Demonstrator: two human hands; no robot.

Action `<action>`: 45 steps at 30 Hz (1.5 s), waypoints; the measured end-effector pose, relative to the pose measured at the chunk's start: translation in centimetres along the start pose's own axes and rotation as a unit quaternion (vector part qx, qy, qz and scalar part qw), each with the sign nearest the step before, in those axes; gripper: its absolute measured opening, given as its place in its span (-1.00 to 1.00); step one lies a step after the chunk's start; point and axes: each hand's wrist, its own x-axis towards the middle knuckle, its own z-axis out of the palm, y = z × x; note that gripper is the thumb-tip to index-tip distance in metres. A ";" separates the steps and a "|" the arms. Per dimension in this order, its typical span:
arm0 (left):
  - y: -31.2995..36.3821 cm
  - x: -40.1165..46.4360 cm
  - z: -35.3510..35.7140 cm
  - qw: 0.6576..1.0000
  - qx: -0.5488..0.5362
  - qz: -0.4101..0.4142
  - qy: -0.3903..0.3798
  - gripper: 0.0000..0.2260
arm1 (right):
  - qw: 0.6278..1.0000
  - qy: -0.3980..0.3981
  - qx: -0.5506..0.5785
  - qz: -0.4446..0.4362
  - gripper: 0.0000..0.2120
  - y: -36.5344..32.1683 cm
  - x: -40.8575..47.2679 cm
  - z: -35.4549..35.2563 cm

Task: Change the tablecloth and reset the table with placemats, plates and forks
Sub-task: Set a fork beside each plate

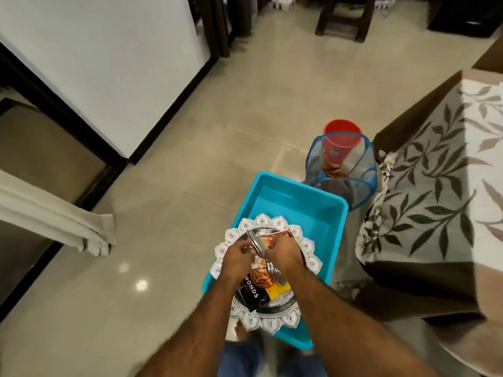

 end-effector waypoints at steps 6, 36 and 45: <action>-2.8 2.7 0.7 0.998 -0.041 -0.027 -0.030 -0.73 | 0.995 0.043 -0.086 -0.007 -0.67 -0.6 3.0 3.4; 7.0 -3.6 1.4 0.984 -0.062 -0.012 -0.165 -0.69 | 0.859 0.044 0.506 0.063 -0.79 -0.9 -1.1 -4.5; 5.4 0.8 3.6 0.967 0.026 0.054 -0.249 -0.73 | 0.815 0.073 0.555 0.152 -0.79 1.8 1.8 -1.6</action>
